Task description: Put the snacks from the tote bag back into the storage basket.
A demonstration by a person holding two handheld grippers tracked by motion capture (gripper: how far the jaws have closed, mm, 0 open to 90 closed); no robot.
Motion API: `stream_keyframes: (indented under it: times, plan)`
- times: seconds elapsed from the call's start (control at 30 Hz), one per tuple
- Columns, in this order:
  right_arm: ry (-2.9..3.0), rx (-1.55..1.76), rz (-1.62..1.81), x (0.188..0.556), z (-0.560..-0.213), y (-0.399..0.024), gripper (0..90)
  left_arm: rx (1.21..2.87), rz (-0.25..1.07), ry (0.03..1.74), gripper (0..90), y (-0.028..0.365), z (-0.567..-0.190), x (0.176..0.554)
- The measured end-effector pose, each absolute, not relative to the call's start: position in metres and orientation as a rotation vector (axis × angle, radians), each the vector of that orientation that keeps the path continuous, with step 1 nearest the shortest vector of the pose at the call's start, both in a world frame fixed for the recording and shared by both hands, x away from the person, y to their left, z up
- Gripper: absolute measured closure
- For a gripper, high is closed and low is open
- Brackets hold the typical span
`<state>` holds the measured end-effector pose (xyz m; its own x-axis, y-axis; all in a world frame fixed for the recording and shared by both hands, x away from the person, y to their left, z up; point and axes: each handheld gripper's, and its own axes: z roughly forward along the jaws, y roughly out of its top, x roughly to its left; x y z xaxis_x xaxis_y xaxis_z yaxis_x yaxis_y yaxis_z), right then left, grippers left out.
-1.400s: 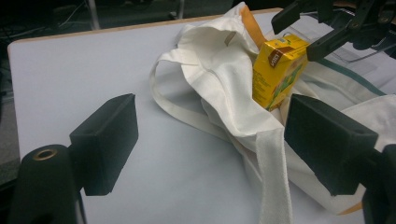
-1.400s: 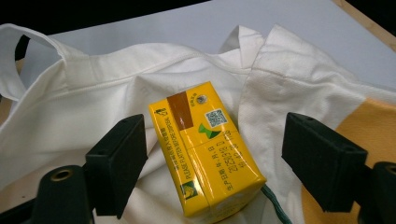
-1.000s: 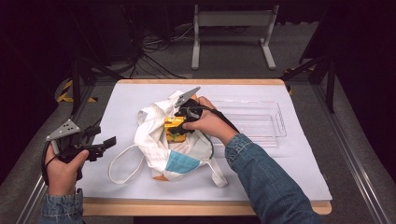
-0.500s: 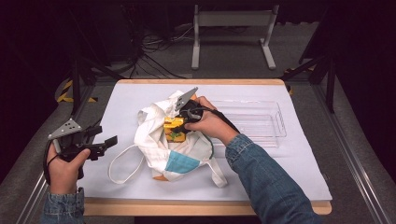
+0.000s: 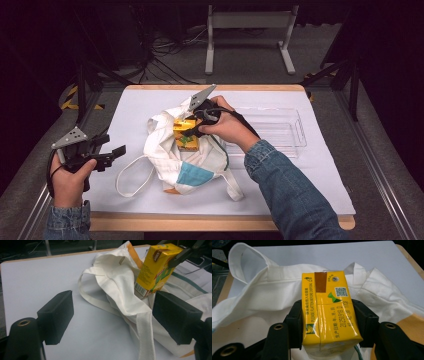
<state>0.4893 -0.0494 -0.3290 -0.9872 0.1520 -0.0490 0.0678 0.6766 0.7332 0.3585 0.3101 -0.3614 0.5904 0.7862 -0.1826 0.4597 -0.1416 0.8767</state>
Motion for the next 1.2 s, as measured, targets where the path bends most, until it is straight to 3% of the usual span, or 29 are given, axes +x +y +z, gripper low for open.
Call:
stream_keyframes:
  times: [0.57,1.2]
  plan:
    - [2.724,0.148,1.278,0.476,-0.286,-0.062,50.6,1.785,0.386,1.016,18.4,0.309,-0.361,0.36]
    - [2.647,0.177,1.351,0.466,-0.25,-0.115,50.7,1.791,0.373,0.999,18.3,0.303,-0.361,0.368]
